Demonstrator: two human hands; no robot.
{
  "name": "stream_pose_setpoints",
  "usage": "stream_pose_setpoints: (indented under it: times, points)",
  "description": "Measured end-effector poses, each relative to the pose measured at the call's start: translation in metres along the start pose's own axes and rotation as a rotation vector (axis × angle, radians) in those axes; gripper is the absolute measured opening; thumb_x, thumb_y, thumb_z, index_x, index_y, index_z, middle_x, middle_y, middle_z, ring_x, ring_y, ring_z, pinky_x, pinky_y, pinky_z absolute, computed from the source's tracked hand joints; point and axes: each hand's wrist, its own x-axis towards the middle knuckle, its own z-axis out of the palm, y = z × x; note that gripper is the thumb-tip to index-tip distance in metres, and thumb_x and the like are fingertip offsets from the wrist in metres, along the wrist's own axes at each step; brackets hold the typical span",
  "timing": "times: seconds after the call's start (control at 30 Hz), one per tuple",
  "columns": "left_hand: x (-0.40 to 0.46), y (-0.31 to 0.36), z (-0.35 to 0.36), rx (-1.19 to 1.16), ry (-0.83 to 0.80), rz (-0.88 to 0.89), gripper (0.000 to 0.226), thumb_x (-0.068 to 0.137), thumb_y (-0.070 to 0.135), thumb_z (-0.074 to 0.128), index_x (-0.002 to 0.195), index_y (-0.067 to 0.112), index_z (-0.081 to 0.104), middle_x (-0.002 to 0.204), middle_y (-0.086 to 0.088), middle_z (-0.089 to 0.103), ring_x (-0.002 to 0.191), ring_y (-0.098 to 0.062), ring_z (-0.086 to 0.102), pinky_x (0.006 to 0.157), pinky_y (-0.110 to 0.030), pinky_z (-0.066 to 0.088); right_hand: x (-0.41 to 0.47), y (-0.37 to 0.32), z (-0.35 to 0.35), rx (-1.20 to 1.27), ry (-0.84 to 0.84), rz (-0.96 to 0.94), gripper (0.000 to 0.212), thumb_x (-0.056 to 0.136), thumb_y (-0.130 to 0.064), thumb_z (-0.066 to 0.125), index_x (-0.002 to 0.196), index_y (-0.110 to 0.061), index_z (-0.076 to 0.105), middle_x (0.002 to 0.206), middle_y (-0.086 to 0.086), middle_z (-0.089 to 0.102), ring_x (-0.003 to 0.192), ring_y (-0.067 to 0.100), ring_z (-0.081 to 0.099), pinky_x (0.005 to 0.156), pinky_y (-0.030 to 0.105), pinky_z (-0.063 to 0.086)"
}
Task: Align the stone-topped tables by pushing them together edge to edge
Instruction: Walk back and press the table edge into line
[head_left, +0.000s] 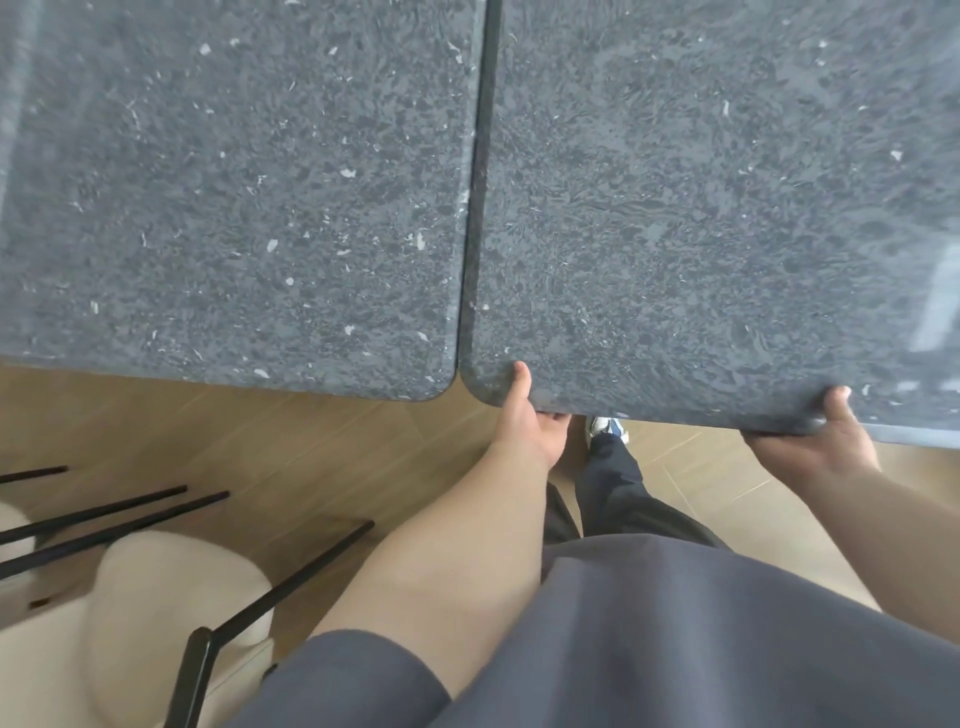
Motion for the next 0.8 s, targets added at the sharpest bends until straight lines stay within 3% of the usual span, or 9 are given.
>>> stream_pose_setpoints:
  times: [0.17, 0.43, 0.63, 0.73, 0.8]
  points:
    - [0.003, 0.002, -0.002, 0.041, 0.006, 0.008, 0.050, 0.094, 0.038, 0.069, 0.131, 0.008, 0.055, 0.124, -0.016, 0.070, 0.113, -0.035, 0.067, 0.091, -0.051, 0.057, -0.007, 0.003, 0.003, -0.003, 0.042, 0.002, 0.054, 0.091, -0.051, 0.066, 0.130, -0.014, 0.060, 0.119, 0.012, 0.073, 0.110, 0.034, 0.070, 0.100, 0.051, 0.052]
    - [0.001, -0.001, 0.004, 0.033, 0.022, 0.000, 0.039, 0.097, 0.038, 0.065, 0.120, 0.008, 0.057, 0.119, -0.015, 0.069, 0.110, -0.033, 0.067, 0.086, -0.049, 0.057, -0.003, 0.000, 0.002, 0.008, 0.060, -0.010, 0.055, 0.088, -0.051, 0.070, 0.128, -0.014, 0.061, 0.117, 0.012, 0.074, 0.108, 0.034, 0.071, 0.097, 0.051, 0.054]
    - [-0.002, -0.005, 0.000, 0.026, 0.052, 0.016, 0.041, 0.093, 0.035, 0.072, 0.124, 0.011, 0.059, 0.123, -0.012, 0.068, 0.112, -0.031, 0.066, 0.101, -0.048, 0.054, -0.010, 0.010, 0.001, -0.006, 0.100, -0.044, 0.053, 0.087, -0.044, 0.074, 0.127, -0.012, 0.062, 0.116, 0.008, 0.073, 0.103, 0.026, 0.073, 0.094, 0.043, 0.057]
    - [0.000, -0.012, -0.003, 0.037, 0.063, -0.004, 0.048, 0.090, 0.039, 0.074, 0.125, 0.011, 0.056, 0.127, -0.012, 0.064, 0.116, -0.028, 0.063, 0.108, -0.046, 0.048, -0.013, 0.034, -0.003, -0.063, 0.070, -0.010, 0.061, 0.090, -0.048, 0.068, 0.132, -0.007, 0.053, 0.127, 0.007, 0.065, 0.117, 0.023, 0.064, 0.109, 0.039, 0.046]
    - [0.001, -0.017, -0.006, 0.037, 0.062, -0.015, 0.055, 0.089, 0.045, 0.073, 0.128, 0.011, 0.054, 0.129, -0.012, 0.060, 0.120, -0.028, 0.059, 0.112, -0.046, 0.044, -0.014, 0.052, -0.002, -0.051, 0.016, 0.055, 0.060, 0.090, -0.048, 0.068, 0.131, -0.007, 0.054, 0.128, 0.007, 0.064, 0.121, 0.023, 0.062, 0.111, 0.038, 0.044]
